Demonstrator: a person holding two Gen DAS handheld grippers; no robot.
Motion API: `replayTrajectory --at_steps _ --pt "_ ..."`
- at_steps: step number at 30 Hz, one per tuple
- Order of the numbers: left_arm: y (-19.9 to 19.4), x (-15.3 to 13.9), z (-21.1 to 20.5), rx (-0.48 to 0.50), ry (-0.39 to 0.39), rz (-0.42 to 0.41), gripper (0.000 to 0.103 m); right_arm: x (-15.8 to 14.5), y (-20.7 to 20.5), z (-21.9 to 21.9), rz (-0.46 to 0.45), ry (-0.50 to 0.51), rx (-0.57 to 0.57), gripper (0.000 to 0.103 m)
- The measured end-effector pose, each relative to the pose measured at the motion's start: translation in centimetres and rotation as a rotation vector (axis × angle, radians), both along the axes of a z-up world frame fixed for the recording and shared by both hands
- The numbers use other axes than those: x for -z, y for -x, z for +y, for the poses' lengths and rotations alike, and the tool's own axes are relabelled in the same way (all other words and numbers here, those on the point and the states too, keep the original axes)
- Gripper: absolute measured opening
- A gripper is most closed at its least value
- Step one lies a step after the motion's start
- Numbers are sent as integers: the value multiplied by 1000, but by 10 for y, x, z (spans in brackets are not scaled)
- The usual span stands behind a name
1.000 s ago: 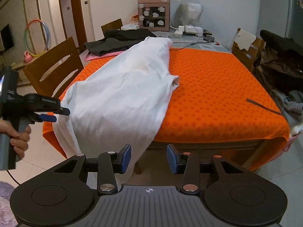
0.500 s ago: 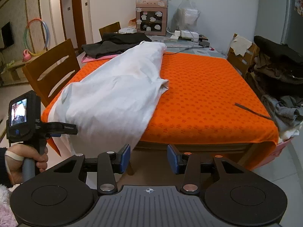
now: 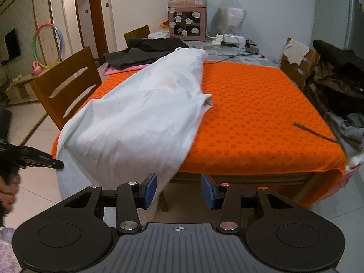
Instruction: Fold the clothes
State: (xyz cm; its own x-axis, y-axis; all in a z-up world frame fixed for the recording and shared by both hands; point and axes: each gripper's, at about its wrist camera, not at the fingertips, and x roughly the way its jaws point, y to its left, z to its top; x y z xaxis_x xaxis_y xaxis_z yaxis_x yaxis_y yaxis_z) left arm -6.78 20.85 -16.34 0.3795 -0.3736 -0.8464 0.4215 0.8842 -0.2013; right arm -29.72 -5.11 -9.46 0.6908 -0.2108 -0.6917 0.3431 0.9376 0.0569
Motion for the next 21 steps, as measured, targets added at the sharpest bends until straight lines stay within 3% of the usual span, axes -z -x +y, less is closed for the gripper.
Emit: replayTrajectory --at_steps 6,9,12,18,21 --pt "-42 -1 38 230 36 101 3 7 -24 13 -27 -49 26 46" --pt "-57 22 46 326 -64 95 4 10 -36 21 -29 -62 39 46" --pt "-68 39 55 345 -149 102 4 14 -49 27 -21 -70 59 46" --pt "-79 11 73 435 -77 25 5 24 -66 32 -23 -104 134 46" --pt "-85 -6 69 496 -50 -21 14 30 -73 31 -29 -124 176 46"
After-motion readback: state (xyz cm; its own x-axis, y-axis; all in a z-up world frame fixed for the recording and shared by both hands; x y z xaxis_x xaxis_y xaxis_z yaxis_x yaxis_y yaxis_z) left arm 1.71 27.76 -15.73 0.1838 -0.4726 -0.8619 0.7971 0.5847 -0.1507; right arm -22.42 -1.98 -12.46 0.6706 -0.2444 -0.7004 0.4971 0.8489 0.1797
